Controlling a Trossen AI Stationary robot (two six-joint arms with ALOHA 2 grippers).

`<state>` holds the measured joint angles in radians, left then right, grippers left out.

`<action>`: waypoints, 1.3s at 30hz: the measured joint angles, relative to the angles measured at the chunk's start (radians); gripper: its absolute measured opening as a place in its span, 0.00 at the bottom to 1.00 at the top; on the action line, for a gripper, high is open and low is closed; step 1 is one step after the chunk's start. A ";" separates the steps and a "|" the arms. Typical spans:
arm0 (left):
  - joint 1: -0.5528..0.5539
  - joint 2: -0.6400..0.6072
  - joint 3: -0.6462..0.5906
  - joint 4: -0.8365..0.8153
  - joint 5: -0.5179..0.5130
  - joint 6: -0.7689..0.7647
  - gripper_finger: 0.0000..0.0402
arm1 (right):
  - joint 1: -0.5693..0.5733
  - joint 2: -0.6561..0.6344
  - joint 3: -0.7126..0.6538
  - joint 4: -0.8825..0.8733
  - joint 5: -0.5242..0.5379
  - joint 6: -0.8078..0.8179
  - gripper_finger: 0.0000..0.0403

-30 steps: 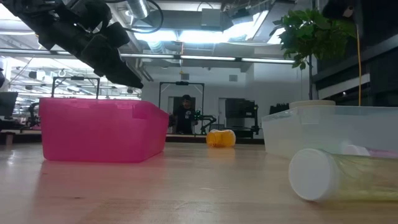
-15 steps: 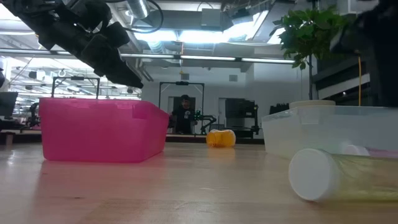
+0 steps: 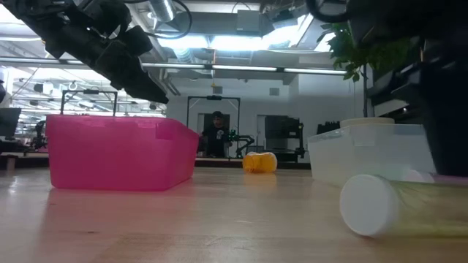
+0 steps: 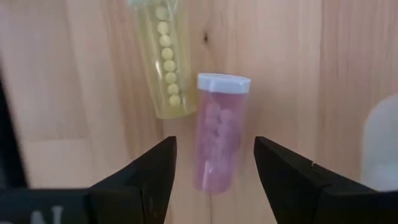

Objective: Pick and place medicine bottles into bin by pill shape (circle, oval)
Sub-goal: Put the small purple pill bottle into the white bin

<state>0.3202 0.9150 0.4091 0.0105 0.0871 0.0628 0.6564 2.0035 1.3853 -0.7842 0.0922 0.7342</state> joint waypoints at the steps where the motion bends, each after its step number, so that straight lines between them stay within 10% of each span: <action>1: 0.000 0.000 0.000 0.000 0.000 0.000 0.57 | 0.000 0.003 0.000 -0.001 0.002 -0.008 0.54; 39: 0.000 0.000 0.000 -0.002 0.000 -0.005 0.57 | -0.019 0.012 0.122 -0.159 -0.024 -0.042 0.24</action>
<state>0.3201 0.9149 0.4091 0.0090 0.0872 0.0582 0.6373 2.0159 1.5076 -0.9427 0.0687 0.6927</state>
